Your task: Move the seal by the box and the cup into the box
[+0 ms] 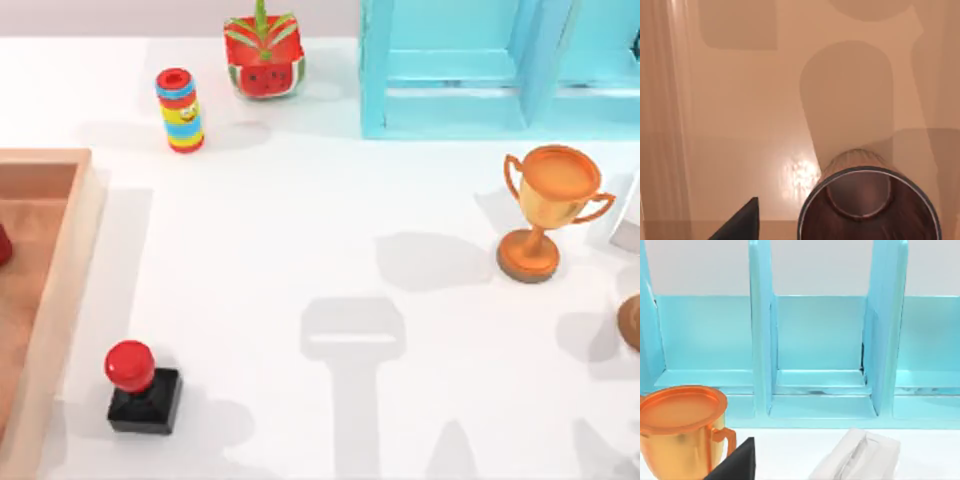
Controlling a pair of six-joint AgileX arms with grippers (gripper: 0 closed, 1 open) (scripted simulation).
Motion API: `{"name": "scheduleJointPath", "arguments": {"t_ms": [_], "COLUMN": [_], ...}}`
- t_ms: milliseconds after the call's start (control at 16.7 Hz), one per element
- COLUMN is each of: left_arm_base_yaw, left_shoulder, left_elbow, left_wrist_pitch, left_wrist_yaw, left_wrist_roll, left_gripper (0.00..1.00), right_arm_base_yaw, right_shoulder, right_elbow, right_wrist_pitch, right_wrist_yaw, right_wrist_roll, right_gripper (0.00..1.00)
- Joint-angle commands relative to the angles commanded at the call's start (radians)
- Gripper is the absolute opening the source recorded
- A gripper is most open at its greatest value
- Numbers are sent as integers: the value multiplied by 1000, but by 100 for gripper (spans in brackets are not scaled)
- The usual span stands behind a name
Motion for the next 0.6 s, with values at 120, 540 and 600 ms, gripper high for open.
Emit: {"name": "scheduleJointPath", "arguments": {"t_ms": [120, 540, 600], "left_arm_base_yaw": [0, 16, 13], "left_shoulder": [-3, -42, -48], "left_elbow": [94, 251, 247], "left_wrist_pitch": [-44, -359, -386], "left_wrist_yaw": [-24, 6, 21], "left_wrist_roll": [-3, 5, 5], "left_gripper": [100, 100, 100], "right_arm_base_yaw": [0, 0, 0], "right_shoulder": [0, 0, 0], "right_elbow": [0, 0, 0], "right_wrist_pitch": [0, 0, 0], "right_wrist_yaw": [0, 0, 0], "right_wrist_roll": [0, 0, 0], "right_gripper": [100, 100, 100]}}
